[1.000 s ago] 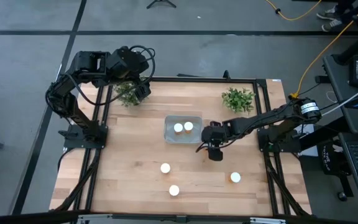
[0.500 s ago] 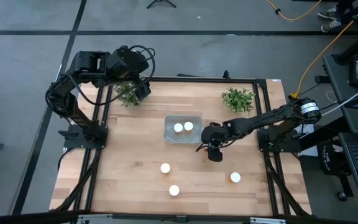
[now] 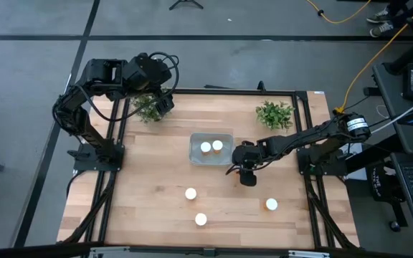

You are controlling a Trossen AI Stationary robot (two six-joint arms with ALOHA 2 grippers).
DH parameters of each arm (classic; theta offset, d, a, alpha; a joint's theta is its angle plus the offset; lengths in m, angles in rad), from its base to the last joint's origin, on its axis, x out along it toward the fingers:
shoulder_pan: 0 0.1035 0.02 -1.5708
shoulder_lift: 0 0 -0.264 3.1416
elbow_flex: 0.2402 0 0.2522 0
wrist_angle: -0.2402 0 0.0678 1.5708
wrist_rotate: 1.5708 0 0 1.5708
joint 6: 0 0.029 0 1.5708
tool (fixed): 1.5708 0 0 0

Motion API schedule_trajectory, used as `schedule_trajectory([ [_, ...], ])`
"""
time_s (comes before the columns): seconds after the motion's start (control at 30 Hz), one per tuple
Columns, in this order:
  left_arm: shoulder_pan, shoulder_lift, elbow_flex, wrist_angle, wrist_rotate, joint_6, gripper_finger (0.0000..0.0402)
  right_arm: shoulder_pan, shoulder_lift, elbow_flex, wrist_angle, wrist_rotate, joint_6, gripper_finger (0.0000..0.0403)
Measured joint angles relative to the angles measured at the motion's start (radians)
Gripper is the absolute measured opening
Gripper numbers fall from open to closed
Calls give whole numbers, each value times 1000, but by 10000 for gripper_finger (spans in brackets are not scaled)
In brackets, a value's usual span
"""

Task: Pick and place pill bottles into a basket
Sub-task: Put the orange pill bottle into the gray bin

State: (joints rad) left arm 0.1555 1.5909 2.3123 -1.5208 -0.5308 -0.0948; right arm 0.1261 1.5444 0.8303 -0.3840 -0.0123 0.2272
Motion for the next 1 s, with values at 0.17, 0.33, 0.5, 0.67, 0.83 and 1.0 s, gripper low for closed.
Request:
schedule_trajectory([
  [0.17,0,0,0,0,0,0,308,0,0,0,0,0,19,198],
  [0.33,0,0,0,0,0,0,308,0,-2,14,-37,0,32,217],
  [0.5,0,0,0,0,0,1,308,8,-2,97,-173,0,4,203],
  [0.67,0,0,0,0,-2,2,308,10,-3,214,-298,0,-35,198],
  [0.83,0,0,0,0,-2,3,308,10,-3,344,-383,22,-91,217],
  [1.0,0,0,0,0,-2,3,308,10,-3,472,-413,45,-147,201],
])
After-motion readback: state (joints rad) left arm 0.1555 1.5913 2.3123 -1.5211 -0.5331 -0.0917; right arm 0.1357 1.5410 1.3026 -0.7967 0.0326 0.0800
